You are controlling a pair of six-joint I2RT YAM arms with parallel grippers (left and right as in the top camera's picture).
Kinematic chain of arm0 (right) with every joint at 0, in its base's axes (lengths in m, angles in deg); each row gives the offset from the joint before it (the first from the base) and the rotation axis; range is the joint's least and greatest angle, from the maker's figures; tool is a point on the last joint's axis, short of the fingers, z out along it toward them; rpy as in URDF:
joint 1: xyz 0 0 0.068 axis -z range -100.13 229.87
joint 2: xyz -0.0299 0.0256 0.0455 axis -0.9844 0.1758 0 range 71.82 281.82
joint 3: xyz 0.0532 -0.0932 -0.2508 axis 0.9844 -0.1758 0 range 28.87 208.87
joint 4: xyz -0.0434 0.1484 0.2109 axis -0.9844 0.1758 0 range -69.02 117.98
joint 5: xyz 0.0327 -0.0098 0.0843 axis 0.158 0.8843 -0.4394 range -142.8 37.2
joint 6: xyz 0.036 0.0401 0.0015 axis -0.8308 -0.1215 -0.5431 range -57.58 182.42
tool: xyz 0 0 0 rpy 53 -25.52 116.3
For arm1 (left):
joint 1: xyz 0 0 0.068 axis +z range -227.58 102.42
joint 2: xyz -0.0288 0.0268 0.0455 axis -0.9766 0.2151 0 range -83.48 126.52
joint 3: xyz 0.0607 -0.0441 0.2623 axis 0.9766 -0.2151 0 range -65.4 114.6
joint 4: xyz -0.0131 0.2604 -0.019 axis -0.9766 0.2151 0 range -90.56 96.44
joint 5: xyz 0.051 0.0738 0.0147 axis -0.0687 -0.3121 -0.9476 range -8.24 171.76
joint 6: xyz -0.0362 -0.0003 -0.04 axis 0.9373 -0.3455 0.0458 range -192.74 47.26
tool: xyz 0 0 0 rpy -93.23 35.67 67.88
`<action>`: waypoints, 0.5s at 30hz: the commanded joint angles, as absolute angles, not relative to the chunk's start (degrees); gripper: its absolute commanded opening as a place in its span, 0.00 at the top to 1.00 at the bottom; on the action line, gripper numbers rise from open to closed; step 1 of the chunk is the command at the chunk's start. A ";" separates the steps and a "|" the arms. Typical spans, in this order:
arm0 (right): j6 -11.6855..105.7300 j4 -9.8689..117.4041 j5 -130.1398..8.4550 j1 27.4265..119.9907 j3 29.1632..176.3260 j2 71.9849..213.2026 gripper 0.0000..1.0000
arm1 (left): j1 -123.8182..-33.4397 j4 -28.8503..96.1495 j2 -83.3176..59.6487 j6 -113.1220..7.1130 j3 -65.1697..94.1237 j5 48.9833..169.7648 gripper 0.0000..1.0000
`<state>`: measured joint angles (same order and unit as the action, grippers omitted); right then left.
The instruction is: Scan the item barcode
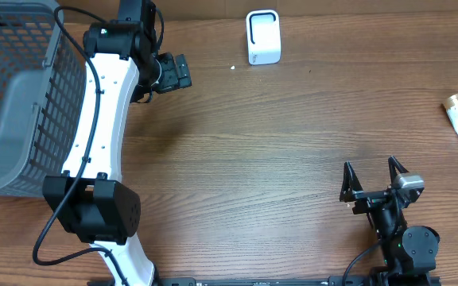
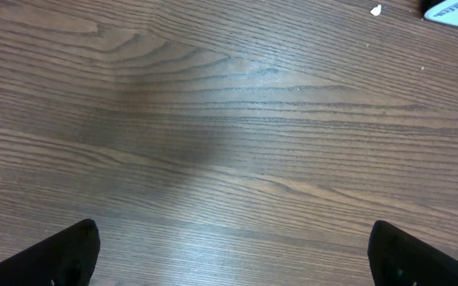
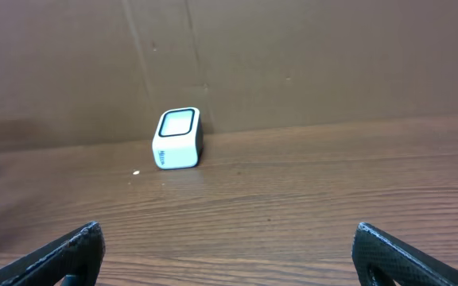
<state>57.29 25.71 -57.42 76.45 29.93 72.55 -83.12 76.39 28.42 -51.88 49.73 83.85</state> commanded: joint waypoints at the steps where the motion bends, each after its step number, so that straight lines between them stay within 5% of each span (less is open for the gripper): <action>1: 57.97 25.39 -56.48 76.19 29.32 71.98 0.00 | -83.23 76.37 28.72 -51.31 50.58 83.65 0.00; 15: 57.97 25.60 -55.87 76.19 29.32 71.98 0.00 | -83.23 76.37 28.72 -51.31 50.58 83.65 0.00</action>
<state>57.73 25.76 -56.79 76.45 29.93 72.55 -83.12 76.39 28.42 -51.88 49.73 83.85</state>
